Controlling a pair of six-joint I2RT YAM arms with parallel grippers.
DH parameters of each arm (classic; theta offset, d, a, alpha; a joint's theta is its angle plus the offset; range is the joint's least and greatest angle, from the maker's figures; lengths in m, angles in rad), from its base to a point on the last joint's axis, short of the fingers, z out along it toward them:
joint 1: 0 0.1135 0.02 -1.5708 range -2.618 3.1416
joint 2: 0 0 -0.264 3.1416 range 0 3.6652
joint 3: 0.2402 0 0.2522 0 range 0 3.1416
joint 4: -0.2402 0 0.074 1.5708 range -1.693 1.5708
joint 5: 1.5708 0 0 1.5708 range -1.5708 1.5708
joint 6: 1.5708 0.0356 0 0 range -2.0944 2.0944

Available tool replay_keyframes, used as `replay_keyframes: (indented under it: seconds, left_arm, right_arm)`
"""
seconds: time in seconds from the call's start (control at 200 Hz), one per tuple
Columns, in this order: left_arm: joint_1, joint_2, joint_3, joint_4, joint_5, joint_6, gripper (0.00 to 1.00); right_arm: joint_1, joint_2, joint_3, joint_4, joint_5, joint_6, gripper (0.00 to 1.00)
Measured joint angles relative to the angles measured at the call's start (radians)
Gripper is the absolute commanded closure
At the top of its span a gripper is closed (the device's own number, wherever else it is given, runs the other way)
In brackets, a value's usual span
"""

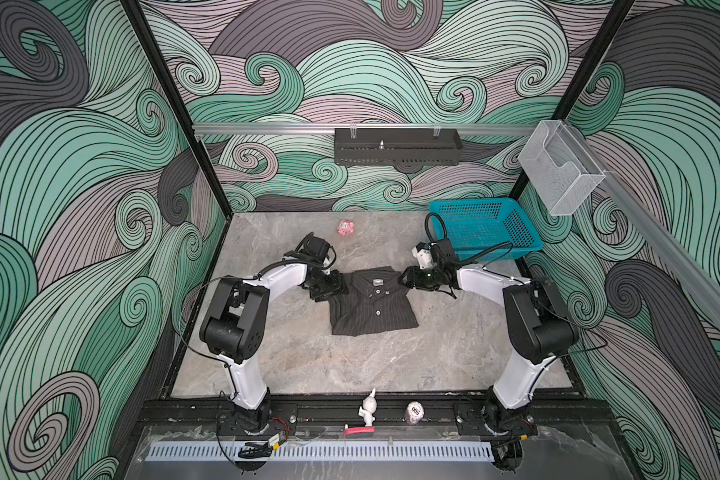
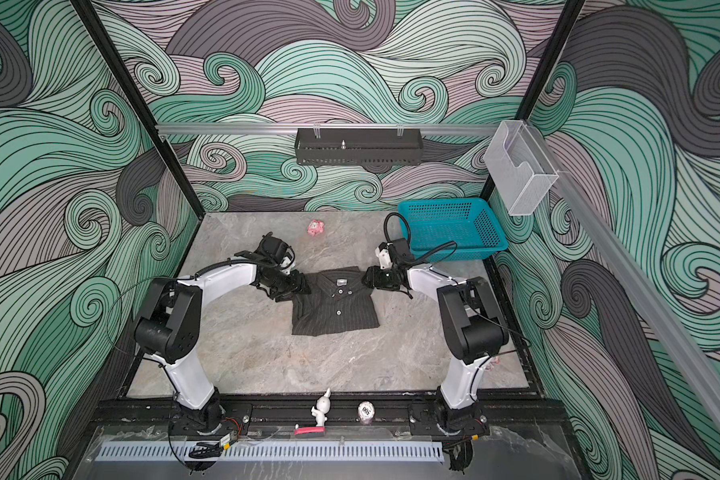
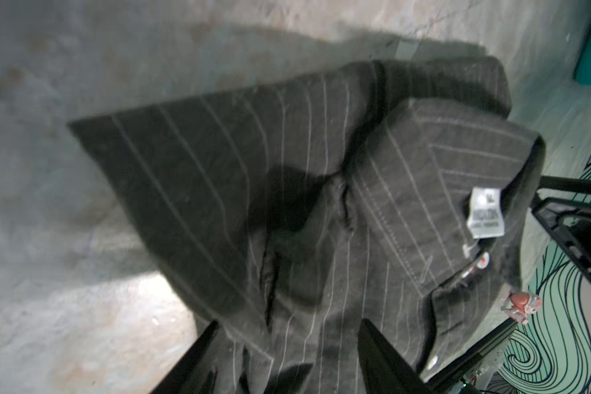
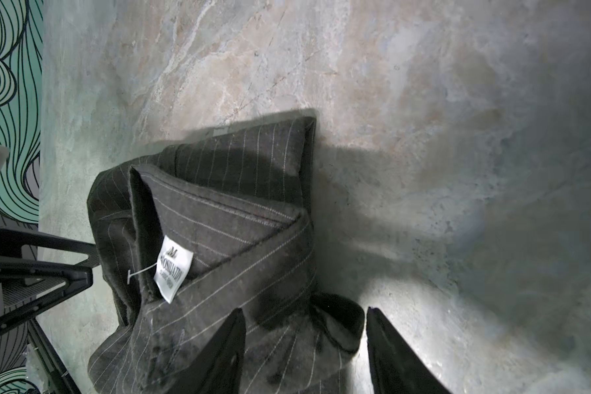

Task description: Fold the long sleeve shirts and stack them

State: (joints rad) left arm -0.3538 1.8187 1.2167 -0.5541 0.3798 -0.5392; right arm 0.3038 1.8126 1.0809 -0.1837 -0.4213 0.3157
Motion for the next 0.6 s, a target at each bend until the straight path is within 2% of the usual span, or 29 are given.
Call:
replay_keyframes:
  seconds: [0.19,0.375,0.5,0.595]
  left_arm:
    - [0.0,-0.002,0.034,-0.029,-0.035,0.011,0.34]
    - [-0.002,0.01,0.098,-0.068,-0.039,0.026,0.38]
    - [-0.002,0.067,0.135,-0.061,-0.03,0.035,0.42]
    - [-0.002,0.122,0.141,-0.069,-0.028,0.042,0.47]
  right_arm:
    - [-0.006,0.032,0.029,-0.016,-0.019,-0.021,0.41]
    - [-0.006,0.063,0.054,-0.023,-0.066,-0.032,0.54]
    - [-0.006,0.069,0.056,-0.027,-0.086,-0.038,0.65]
    - [-0.005,0.07,0.063,-0.037,-0.097,-0.045,0.68]
